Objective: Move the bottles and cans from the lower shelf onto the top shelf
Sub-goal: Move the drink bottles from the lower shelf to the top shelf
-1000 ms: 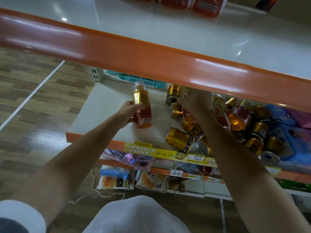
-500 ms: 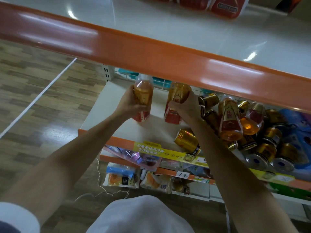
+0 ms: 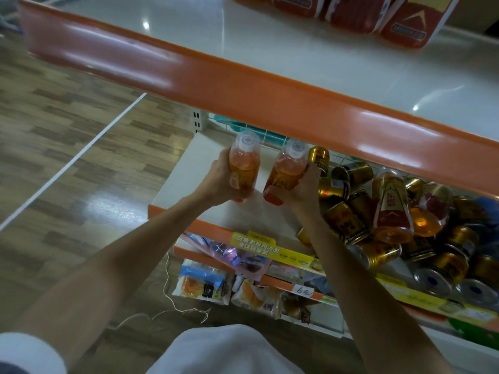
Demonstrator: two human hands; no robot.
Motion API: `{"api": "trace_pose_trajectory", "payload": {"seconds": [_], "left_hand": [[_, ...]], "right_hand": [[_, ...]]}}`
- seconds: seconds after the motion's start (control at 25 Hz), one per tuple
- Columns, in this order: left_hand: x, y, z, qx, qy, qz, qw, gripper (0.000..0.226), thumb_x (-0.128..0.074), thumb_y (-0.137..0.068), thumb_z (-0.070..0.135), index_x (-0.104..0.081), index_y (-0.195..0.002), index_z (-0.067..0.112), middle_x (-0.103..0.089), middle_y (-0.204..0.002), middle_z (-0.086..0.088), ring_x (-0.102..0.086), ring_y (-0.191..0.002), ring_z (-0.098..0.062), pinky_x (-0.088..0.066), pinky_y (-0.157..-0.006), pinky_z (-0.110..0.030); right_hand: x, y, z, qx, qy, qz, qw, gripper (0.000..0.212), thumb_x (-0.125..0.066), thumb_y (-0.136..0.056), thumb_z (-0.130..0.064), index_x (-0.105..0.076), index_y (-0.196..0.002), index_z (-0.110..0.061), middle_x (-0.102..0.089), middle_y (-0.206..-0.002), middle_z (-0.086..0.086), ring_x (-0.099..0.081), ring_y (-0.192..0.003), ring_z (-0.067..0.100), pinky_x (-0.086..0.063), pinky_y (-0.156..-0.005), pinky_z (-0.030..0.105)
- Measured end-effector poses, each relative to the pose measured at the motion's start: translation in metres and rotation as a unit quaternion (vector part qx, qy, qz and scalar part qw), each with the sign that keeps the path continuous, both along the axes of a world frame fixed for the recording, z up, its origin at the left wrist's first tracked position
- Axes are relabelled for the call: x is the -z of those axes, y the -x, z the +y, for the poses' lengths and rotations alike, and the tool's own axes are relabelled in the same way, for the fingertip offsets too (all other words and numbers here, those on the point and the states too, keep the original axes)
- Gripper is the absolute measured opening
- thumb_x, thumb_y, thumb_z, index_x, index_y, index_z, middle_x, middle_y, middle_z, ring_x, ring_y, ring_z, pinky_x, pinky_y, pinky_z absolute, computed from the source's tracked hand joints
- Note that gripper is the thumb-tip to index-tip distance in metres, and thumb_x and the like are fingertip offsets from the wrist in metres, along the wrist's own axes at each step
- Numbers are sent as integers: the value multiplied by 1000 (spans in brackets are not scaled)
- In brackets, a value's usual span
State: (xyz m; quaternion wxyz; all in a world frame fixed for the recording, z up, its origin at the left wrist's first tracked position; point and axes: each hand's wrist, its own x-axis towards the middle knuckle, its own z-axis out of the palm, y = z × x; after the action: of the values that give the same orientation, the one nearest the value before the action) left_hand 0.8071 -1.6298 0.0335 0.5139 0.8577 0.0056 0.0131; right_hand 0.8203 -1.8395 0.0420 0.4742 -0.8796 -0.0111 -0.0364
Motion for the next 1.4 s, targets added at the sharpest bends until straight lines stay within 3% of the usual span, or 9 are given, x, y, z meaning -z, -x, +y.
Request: {"api": "trace_pose_trajectory", "payload": {"seconds": [0.12,0.24,0.32,0.4,0.52,0.64,0.92,1.12,1.4], "left_hand": [[3,2,4,24,-6,-1,1000,107,-91,-61,9,-25,-145,8,-43,-126,-1,-50,-117,-20,-51,-84,-23],[11,4,15,51,37,6,998,109,-89,-58,26,-24,-145,15,-42,-133,-2,-45,-119,-12,-40,-84,-10],[15,5,19,55,54,15,997,100,-84,-59,30,-30,-142,18,-46,-131,0,-47,-119,-10,-39,-85,-9],[16,5,15,58,80,30,995,88,-82,-60,26,-38,-136,16,-53,-122,1,-55,-110,-10,-45,-86,-12],[14,2,11,40,84,31,995,78,-83,-53,35,-48,-121,20,-60,-106,7,-61,-97,-9,-53,-82,-24],[10,-3,16,25,71,25,997,81,-89,-53,32,-50,-123,16,-62,-110,2,-62,-103,-19,-56,-88,-35],[16,-6,13,-15,108,9,994,77,-87,-67,10,-42,-129,11,-54,-109,7,-57,-103,-14,-55,-83,-26],[14,-11,0,-36,178,5,983,73,-88,-62,14,-45,-121,15,-60,-109,-2,-63,-100,-18,-58,-84,-36],[22,-18,-6,-67,180,-10,981,63,-80,-63,3,-43,-113,8,-60,-96,-6,-64,-82,-13,-59,-72,-38]], "right_hand": [[-1,2,-7,-31,-23,7,999,83,-93,-55,-23,-42,-121,-18,-50,-123,7,-55,-105,5,-46,-82,7],[-1,1,-14,-43,-28,13,999,92,-86,-56,-41,-42,-133,-18,-48,-135,8,-50,-119,15,-43,-92,21],[-4,0,-18,-63,-35,34,997,85,-89,-64,-24,-40,-134,-24,-47,-140,1,-44,-131,19,-41,-101,32],[-4,-4,-19,-74,-44,59,995,86,-87,-68,-7,-40,-139,-19,-50,-137,-2,-47,-129,16,-43,-101,27],[-8,-6,-17,-61,-58,83,993,83,-85,-70,-2,-41,-140,-9,-55,-131,2,-53,-113,8,-47,-78,9],[-11,-9,-20,-52,-42,91,994,81,-86,-68,-2,-44,-137,-9,-57,-127,-1,-51,-113,7,-43,-74,7],[-3,0,-16,-37,-77,109,990,89,-88,-64,-4,-41,-139,-11,-55,-130,1,-53,-120,15,-49,-90,22],[9,-2,10,27,-93,73,993,113,-93,-38,-46,-43,-137,-23,-57,-129,6,-58,-118,22,-53,-97,46],[5,8,32,114,-134,44,983,88,-87,-56,-13,-47,-135,-14,-60,-115,1,-62,-100,6,-55,-92,38]]}}
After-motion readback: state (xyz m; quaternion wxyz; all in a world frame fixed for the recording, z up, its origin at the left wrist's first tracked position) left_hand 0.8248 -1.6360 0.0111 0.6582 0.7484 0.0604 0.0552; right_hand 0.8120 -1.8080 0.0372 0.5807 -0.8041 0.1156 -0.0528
